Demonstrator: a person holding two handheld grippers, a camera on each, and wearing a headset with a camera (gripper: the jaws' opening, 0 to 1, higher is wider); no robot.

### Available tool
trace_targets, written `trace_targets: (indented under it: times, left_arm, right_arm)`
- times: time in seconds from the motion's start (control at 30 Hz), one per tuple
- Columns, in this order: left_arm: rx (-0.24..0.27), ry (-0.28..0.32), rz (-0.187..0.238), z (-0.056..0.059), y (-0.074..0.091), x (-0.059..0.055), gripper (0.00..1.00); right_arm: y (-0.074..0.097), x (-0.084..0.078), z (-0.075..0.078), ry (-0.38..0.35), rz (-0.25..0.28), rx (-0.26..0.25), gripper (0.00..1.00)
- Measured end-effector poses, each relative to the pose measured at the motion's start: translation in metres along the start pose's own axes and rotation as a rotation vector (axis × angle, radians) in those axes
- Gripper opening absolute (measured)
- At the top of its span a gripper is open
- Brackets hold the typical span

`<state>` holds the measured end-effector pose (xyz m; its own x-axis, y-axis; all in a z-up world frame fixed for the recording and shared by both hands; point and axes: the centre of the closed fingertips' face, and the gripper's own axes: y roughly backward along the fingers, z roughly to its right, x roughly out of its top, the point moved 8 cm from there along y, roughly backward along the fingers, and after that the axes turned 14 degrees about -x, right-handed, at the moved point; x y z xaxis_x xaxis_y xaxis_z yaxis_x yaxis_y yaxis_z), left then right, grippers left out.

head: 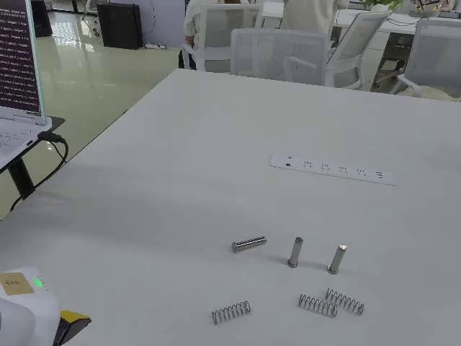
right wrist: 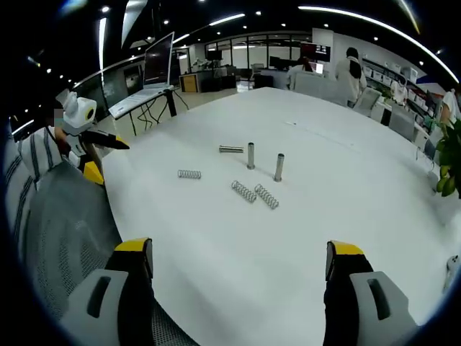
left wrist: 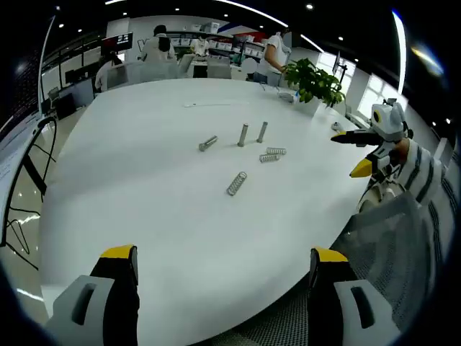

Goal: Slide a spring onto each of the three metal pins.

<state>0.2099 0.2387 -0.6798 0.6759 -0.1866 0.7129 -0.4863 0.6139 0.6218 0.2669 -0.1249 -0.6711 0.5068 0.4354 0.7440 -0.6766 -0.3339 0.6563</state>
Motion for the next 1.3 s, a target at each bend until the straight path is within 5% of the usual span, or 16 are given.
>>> trace_targets:
  times: [0.3, 0.4, 0.83, 1.3]
  left_arm:
    - [-0.018, 0.032, 0.017, 0.000, 0.003, -0.001, 0.93]
    - [-0.018, -0.002, 0.035, 0.000, 0.005, -0.001, 0.93]
    - [-0.010, 0.019, 0.018, -0.002, 0.010, -0.006, 0.96]
    - [-0.009, 0.016, 0.065, -0.005, 0.015, 0.002, 0.98]
  right_arm:
    - [0.001, -0.002, -0.002, -0.027, -0.006, -0.003, 0.98]
    - [0.000, -0.003, -0.003, -0.024, -0.013, -0.003, 0.98]
    - [0.001, -0.003, -0.001, -0.030, -0.018, -0.002, 0.99]
    - [0.000, -0.004, 0.003, -0.040, -0.011, -0.005, 0.99]
